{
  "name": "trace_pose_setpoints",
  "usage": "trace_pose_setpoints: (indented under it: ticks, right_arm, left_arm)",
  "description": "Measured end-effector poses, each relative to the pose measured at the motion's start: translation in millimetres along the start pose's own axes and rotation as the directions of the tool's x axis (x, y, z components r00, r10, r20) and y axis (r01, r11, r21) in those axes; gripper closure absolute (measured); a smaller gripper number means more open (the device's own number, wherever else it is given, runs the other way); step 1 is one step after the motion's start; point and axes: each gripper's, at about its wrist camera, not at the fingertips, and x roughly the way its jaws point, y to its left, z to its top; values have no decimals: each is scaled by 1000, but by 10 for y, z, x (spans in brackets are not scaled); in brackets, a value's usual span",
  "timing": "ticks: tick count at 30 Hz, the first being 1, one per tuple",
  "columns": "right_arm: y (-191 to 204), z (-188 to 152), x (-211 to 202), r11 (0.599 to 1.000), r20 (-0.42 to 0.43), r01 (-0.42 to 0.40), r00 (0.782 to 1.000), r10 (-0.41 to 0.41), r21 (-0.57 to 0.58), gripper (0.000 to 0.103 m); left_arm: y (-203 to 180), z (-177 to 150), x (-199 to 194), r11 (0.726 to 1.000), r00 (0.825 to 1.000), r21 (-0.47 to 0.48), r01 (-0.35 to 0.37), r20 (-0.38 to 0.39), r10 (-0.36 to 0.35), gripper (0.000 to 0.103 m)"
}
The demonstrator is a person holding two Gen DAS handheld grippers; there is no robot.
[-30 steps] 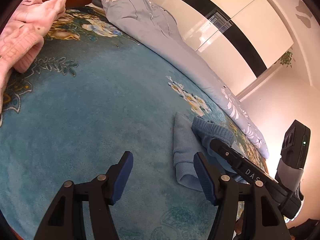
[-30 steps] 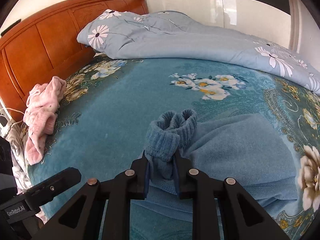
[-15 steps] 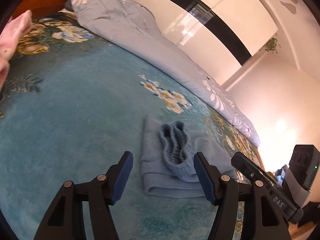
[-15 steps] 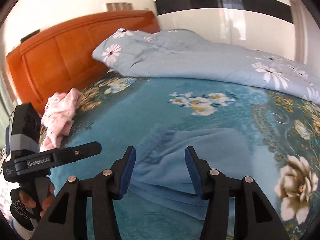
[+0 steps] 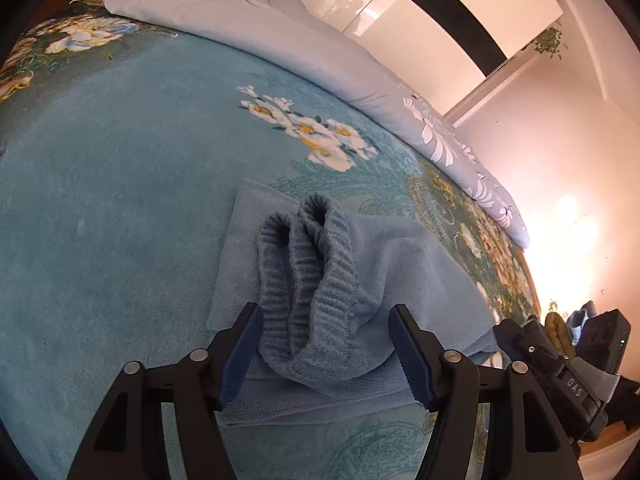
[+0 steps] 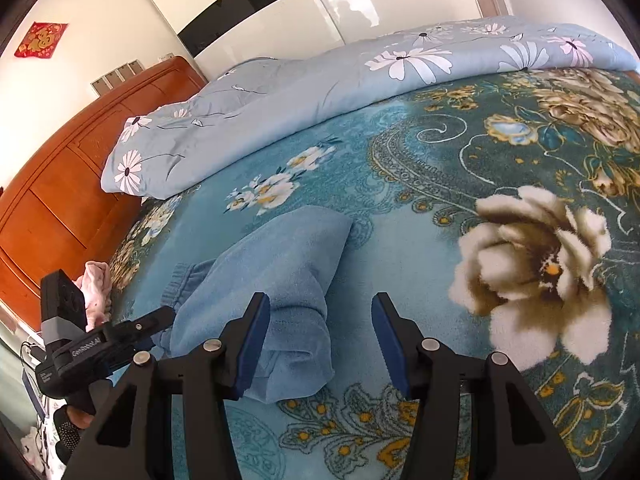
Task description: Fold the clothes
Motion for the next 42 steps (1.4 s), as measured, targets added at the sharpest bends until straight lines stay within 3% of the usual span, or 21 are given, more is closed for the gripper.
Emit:
trace_pose_setpoints:
  ticks: [5, 7, 9, 10, 15, 21, 24, 26, 35, 38, 42]
  right_arm:
    - [24, -57, 18, 1000, -10, -7, 1000, 7, -9, 48]
    - [23, -81, 22, 1000, -17, -21, 1000, 21, 2, 48]
    - [32, -93, 20, 1000, -20, -31, 999, 31, 4, 48]
    - [39, -93, 17, 1000, -21, -31, 999, 31, 0, 48]
    - [27, -67, -45, 1000, -8, -26, 1000, 26, -8, 48]
    - [62, -19, -72, 999, -12, -22, 1000, 22, -27, 48]
    - [232, 113, -119, 995, 6, -38, 999, 39, -88, 48]
    - [358, 219, -123, 989, 4, -58, 998, 59, -134, 49]
    - [784, 506, 148, 956, -78, -89, 995, 69, -281, 49]
    - [729, 386, 205, 954, -102, -77, 994, 49, -290, 48]
    - [597, 142, 207, 950, -116, -60, 993, 25, -306, 48]
  left_arm:
    - [24, -44, -39, 1000, 1000, -7, 1, 29, -1, 35]
    - [44, -36, -43, 1000, 999, -22, -7, 43, 8, 50]
    - [50, -13, -88, 1000, 998, -27, 17, 66, -15, 83]
    - [53, 0, -113, 999, 997, -28, 31, 78, -29, 87]
    - [-88, 172, -476, 994, 980, 103, 40, 190, -59, 89]
    - [279, -21, -124, 999, 997, 27, -29, 72, 27, 88]
    - [353, -91, -151, 1000, 997, -5, -2, 81, 2, 85]
    - [306, -48, -263, 1000, 997, -3, 4, 82, -4, 85]
    - [-484, 252, -599, 981, 974, 184, -65, 224, 22, 84]
    - [-539, 210, -474, 979, 984, 202, 5, 172, -41, 83]
    - [-486, -6, -104, 965, 995, 254, -70, 81, 51, 83]
